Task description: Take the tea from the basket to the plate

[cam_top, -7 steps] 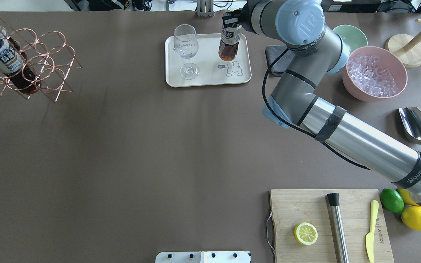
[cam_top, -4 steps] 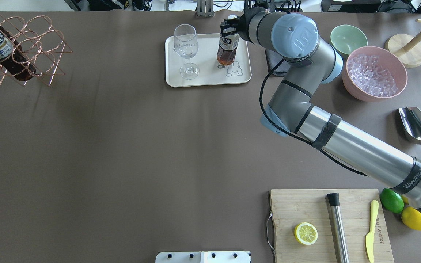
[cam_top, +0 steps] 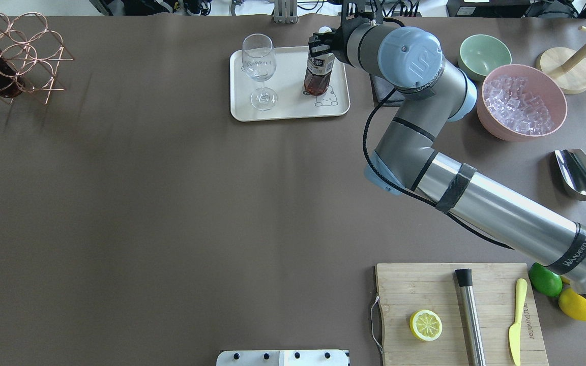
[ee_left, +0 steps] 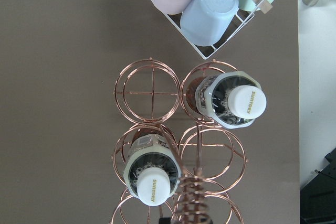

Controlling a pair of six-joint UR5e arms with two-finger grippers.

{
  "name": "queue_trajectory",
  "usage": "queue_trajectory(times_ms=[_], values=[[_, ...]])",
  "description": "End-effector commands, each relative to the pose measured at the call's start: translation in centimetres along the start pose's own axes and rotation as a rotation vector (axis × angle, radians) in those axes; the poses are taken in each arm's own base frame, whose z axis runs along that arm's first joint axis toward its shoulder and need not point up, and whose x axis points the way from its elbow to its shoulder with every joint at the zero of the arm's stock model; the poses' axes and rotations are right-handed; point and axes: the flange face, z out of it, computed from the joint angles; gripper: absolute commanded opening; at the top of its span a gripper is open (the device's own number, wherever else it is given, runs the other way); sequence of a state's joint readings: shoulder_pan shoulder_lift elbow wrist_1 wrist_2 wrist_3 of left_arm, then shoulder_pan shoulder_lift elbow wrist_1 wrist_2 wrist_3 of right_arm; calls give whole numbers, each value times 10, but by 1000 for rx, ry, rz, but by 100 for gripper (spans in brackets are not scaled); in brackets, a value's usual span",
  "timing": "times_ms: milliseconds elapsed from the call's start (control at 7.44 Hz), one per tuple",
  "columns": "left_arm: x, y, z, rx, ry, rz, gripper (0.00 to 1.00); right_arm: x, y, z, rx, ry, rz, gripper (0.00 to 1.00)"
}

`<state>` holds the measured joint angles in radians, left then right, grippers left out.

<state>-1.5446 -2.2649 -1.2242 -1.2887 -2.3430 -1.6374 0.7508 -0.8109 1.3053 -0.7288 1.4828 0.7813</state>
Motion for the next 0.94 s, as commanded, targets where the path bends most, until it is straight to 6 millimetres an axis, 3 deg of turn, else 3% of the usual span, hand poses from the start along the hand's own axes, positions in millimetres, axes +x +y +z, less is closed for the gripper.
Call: queue_trajectory(times_ms=[0,403,537,672,806], values=[[18,-5,15,3,-2,25,0,2,5,0,7,-4,-1,0],[19,-3,18,6,-7,33,0,3,7,-1,6,-5,-4,0],[19,-4,22,9,-11,32,0,1,5,-2,11,-8,-1,26],[23,-7,24,16,-2,38,0,-2,3,-3,14,-11,0,96],[24,-3,27,18,-4,43,0,0,3,-5,15,-12,2,100]])
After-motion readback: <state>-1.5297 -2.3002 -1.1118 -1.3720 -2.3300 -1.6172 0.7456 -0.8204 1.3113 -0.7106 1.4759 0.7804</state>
